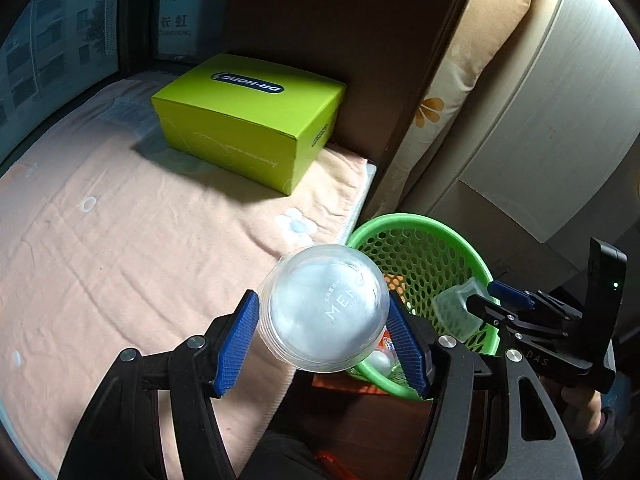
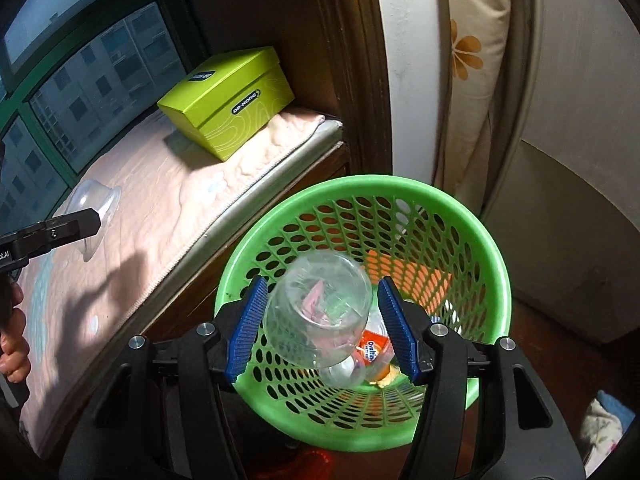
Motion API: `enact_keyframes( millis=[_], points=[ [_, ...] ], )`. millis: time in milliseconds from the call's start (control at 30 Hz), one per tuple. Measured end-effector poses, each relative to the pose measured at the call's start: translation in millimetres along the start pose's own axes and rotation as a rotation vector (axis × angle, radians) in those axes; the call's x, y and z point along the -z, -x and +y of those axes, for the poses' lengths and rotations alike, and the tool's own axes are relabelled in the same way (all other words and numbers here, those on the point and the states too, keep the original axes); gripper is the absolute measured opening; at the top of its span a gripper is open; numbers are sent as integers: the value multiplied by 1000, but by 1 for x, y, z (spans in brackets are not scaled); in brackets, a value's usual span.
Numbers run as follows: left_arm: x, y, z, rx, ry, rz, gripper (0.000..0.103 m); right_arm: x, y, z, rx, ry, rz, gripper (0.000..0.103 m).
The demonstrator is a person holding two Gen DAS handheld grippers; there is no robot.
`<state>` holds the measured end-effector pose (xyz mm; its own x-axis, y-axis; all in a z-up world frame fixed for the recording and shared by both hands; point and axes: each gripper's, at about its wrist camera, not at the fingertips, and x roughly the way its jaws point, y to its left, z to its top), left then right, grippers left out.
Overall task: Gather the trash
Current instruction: 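Carry both clear cups over the green basket with both grippers, then open both grippers to drop the clear cups into the green basket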
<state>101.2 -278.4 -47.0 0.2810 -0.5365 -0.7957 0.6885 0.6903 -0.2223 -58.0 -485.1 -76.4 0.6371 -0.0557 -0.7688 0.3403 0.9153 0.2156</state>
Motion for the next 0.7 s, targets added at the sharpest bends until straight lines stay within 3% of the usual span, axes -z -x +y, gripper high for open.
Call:
enact_keyframes(
  millis=[67, 700],
  points=[
    [-1, -4, -8, 7, -10, 6, 62, 2, 3, -6, 4, -12, -9, 69],
    [2, -47, -77, 54, -92, 84, 62, 30, 55, -41, 61, -83, -42, 72]
  ],
)
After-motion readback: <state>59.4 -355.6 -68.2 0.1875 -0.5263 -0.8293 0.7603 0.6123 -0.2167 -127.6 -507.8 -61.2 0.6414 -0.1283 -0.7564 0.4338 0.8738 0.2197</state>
